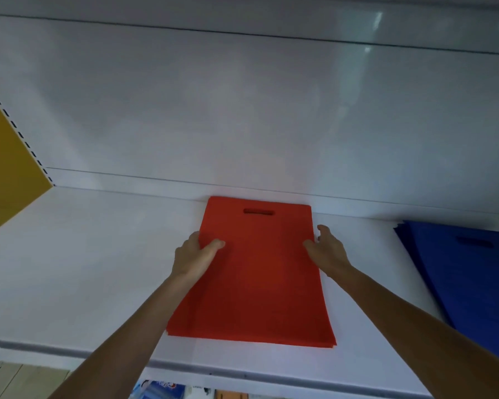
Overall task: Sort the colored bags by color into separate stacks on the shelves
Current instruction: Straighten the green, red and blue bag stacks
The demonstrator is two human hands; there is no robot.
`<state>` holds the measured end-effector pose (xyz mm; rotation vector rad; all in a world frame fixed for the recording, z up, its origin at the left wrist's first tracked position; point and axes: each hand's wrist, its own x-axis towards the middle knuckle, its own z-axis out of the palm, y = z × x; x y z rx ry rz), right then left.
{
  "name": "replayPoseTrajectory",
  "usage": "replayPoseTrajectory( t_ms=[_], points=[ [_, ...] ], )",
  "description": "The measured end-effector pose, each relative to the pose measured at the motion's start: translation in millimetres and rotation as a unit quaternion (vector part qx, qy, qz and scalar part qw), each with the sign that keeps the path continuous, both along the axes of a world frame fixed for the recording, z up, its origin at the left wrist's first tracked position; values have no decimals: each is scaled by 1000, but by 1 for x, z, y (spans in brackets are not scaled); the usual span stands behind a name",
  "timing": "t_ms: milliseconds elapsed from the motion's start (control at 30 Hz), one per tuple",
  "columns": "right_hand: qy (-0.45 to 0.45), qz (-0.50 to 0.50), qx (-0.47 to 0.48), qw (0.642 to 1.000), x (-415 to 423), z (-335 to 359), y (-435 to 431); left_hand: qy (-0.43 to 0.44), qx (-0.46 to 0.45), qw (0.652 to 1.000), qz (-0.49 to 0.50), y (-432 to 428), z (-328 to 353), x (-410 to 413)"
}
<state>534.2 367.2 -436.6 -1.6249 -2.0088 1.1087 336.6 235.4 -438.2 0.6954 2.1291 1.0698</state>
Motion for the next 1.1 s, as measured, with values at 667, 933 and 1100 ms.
replayPoseTrajectory(
  t_ms=[667,933,1100],
  points=[
    [17,-18,-47,999,11,3,-10,37,-19,999,14,-10,1,-7],
    [-116,65,0,991,40,-2,-84,156,-38,979,-127,-103,-2,13],
    [-49,59,-57,995,52,13,-102,193,9,960,-202,-110,-7,13]
  ],
)
